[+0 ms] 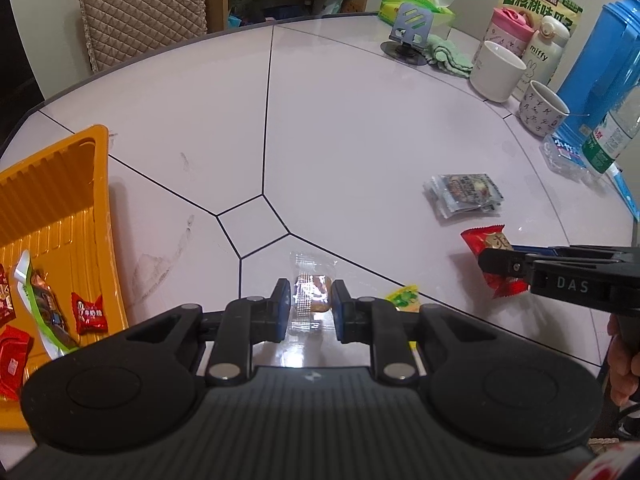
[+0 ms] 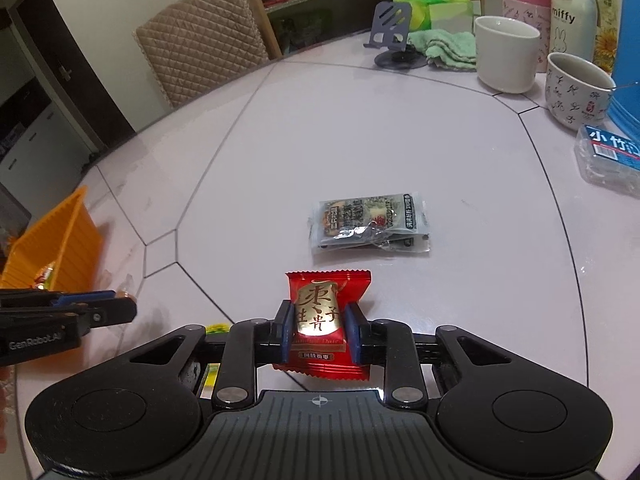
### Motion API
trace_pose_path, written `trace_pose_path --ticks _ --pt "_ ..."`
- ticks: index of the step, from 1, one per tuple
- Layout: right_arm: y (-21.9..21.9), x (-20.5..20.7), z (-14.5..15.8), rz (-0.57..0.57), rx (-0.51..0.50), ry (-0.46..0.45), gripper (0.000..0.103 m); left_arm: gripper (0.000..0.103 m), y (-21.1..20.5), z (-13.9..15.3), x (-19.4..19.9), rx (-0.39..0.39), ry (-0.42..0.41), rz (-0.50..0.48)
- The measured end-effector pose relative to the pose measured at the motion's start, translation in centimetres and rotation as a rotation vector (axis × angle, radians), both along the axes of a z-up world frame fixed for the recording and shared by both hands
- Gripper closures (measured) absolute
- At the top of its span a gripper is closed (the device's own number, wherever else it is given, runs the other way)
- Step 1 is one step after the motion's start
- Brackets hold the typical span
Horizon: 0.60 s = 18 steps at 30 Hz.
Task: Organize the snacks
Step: 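Carry the clear cookie packet and red packet over the orange tray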
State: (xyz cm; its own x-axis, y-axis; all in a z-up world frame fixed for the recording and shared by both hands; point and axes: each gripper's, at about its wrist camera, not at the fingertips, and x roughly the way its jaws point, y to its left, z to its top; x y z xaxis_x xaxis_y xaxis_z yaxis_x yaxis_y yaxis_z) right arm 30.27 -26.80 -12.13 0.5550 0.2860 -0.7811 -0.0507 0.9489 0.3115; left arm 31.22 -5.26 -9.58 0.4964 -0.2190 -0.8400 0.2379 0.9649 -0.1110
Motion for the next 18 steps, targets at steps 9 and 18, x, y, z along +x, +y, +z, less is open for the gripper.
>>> trace_pose_path --ticks 9,18 --pt "0.3 -2.9 3.1 0.031 0.044 -0.048 0.076 0.084 0.4 2.3 -2.7 -0.040 -0.034 0.016" --pt "2.3 -6.0 5.8 0.105 0.095 -0.078 0.076 0.084 2.6 5.0 -6.8 -0.070 -0.076 0.066"
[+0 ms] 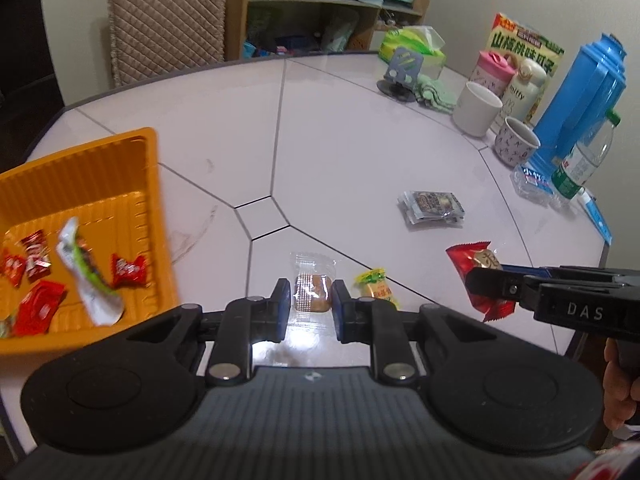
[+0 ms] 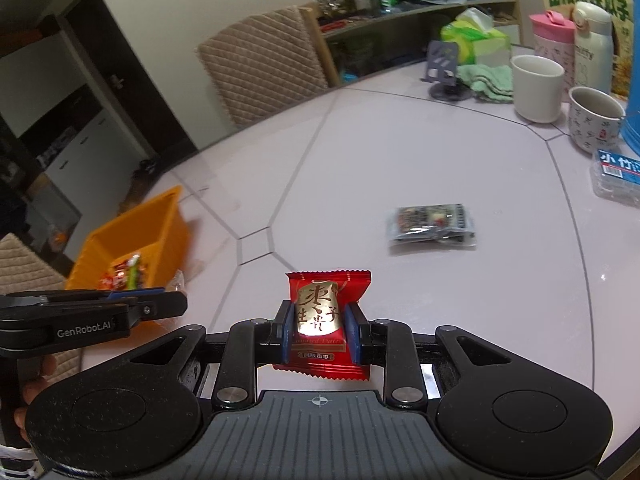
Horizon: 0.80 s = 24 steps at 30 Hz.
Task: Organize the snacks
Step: 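Carry the clear cookie packet and red packet over the orange tray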
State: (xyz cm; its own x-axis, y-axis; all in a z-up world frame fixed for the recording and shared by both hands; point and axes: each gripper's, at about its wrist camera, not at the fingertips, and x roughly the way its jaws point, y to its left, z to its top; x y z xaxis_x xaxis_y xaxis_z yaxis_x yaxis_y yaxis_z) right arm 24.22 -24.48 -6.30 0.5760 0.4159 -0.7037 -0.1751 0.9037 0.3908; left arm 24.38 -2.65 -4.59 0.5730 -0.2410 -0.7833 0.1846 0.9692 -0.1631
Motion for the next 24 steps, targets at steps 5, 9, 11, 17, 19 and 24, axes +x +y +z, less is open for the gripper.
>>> trace_pose_path --ticks 5,9,11,17,19,24 --pt "2.1 -1.4 1.1 0.062 0.024 -0.015 0.076 0.084 2.3 1.3 -2.5 -0.007 -0.018 0.051" --pt "4.6 -2.2 1.6 0.127 0.046 -0.019 0.076 0.084 4.7 2.0 -4.3 -0.006 -0.026 0.106" --pt "6.0 -2.5 1.7 0.164 0.055 -0.018 0.076 0.084 6.1 2.2 -5.1 -0.001 -0.028 0.137" --pt "10.8 -2.6 1.9 0.269 0.079 -0.014 0.076 0.084 10.6 2.9 -6.9 0.009 -0.040 0.235" --pt "12.3 -2.4 2.1 0.298 0.083 -0.018 0.076 0.084 12.0 3.1 -7.1 0.016 -0.046 0.263" --pt "15.9 -1.1 2.7 0.346 0.091 -0.039 0.076 0.084 15.1 3.8 -6.8 0.035 -0.073 0.316"
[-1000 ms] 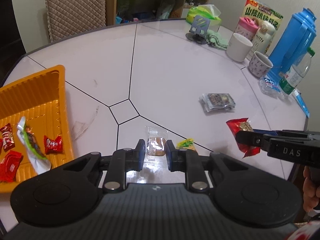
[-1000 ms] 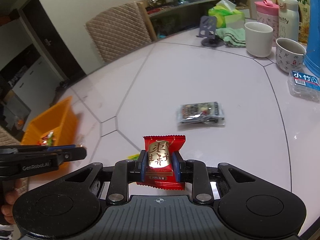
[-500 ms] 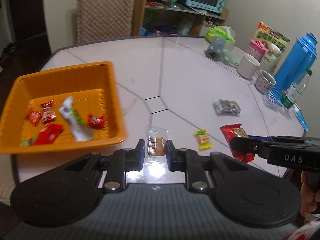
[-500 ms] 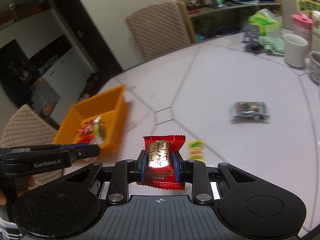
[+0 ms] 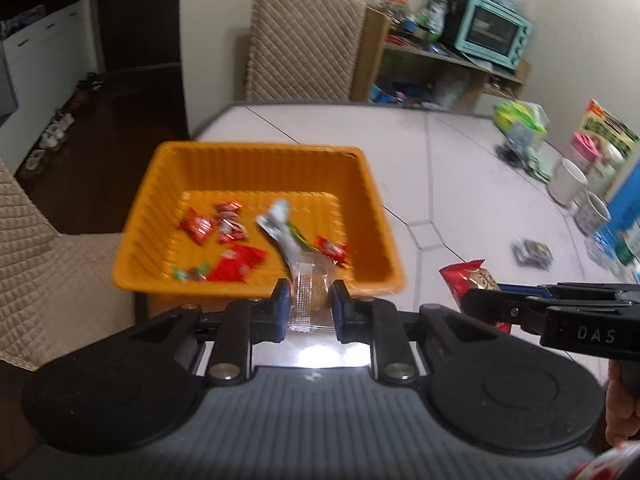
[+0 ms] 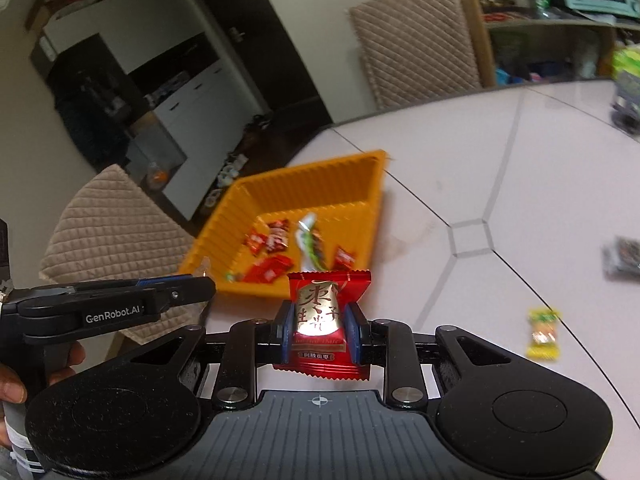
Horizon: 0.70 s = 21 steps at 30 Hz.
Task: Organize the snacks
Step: 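Carry the clear cookie packet and red packet over the orange tray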
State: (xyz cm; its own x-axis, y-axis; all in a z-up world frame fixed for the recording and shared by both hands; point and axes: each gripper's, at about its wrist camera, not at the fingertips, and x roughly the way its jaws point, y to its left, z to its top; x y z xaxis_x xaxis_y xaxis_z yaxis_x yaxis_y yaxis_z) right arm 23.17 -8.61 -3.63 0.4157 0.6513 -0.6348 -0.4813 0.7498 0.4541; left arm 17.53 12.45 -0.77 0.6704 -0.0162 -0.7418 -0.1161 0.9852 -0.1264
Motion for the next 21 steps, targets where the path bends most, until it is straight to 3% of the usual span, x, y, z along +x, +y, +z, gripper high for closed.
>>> trace_pose_path --ticks 6,21 --pt "4.1 2.5 0.0 0.017 -0.005 -0.028 0.076 0.084 2.7 0.4 2.2 0.029 -0.020 0.032" --pt "10.3 9.9 -1.8 -0.009 -0.036 -0.061 0.076 0.084 6.2 -1.7 9.8 0.053 0.011 0.000"
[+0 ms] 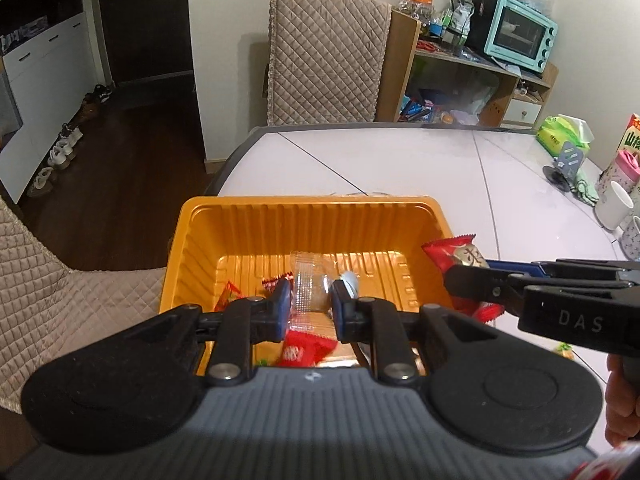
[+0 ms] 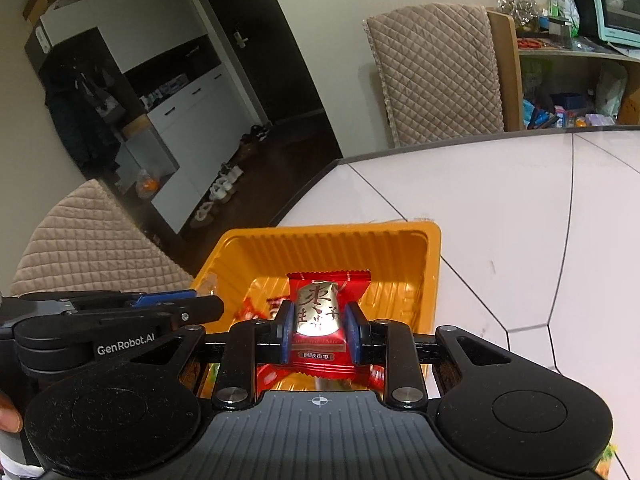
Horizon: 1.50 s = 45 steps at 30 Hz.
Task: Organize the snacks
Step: 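Carry the clear cookie packet and red packet over the orange tray, then open both grippers to drop the cookie packet and red packet into the tray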
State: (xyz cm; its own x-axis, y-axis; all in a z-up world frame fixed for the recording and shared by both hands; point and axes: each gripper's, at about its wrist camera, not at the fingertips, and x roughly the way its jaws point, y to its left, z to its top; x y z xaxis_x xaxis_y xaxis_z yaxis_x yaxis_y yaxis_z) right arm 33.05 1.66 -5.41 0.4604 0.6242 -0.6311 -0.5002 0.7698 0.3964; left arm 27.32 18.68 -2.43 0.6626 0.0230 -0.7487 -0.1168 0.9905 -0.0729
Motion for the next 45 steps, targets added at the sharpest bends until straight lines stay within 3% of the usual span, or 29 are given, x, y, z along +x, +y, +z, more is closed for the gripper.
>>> trace_pose_path --ticks 19,21,24,45 --pt "2.3 5.2 -3.2 -0.043 -0.034 0.021 0.075 0.084 1.2 -3.0 5.6 -0.018 0.057 -0.041" --pt "2.3 5.5 -3.5 -0.049 -0.018 0.030 0.071 0.084 1.2 -3.2 5.8 -0.019 0.060 -0.043" --pt "2.1 5.9 -3.6 -0.070 -0.003 0.027 0.052 0.084 1.2 -3.4 6.1 -0.020 0.064 -0.045" --pt "1.6 5.7 -4.0 -0.036 -0.068 0.025 0.052 0.084 0.8 -3.8 7.1 -0.007 0.075 -0.061"
